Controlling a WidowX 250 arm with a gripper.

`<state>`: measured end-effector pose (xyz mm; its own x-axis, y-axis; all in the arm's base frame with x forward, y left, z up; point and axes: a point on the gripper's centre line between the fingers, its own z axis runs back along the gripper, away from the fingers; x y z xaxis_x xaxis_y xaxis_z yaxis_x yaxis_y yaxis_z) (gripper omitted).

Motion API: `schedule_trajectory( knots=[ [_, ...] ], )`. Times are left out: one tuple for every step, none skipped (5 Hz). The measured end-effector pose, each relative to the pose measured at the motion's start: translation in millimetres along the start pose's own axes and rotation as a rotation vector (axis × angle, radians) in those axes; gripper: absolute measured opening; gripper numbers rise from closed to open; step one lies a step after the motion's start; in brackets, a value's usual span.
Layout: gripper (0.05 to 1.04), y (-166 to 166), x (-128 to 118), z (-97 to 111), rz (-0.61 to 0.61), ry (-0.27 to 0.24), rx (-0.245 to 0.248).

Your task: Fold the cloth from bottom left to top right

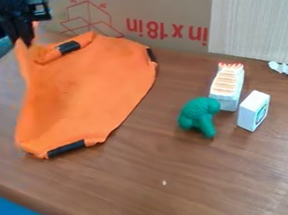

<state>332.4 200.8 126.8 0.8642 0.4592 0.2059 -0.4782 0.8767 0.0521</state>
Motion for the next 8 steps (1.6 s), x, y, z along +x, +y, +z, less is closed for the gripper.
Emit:
schedule_trajectory(
  knots=[
    [0.072,-17.9,8.2,4.3,0.002,0.019,-0.007],
    [0.072,-48.5,14.7,1.5,-0.032,0.041,-0.001],
    [0.072,-76.2,18.0,3.2,-0.067,0.026,0.013],
    [0.072,-98.1,13.8,0.2,-0.091,0.033,0.025],
    [0.072,-118.9,12.8,2.9,-0.103,0.02,0.027],
    [0.072,-136.5,11.7,-6.2,-0.106,0.045,0.048],
    [0.072,-153.7,18.6,-10.3,-0.093,0.044,0.063],
    [0.097,-162.5,21.3,-29.7,-0.066,0.08,0.098]
  ],
)
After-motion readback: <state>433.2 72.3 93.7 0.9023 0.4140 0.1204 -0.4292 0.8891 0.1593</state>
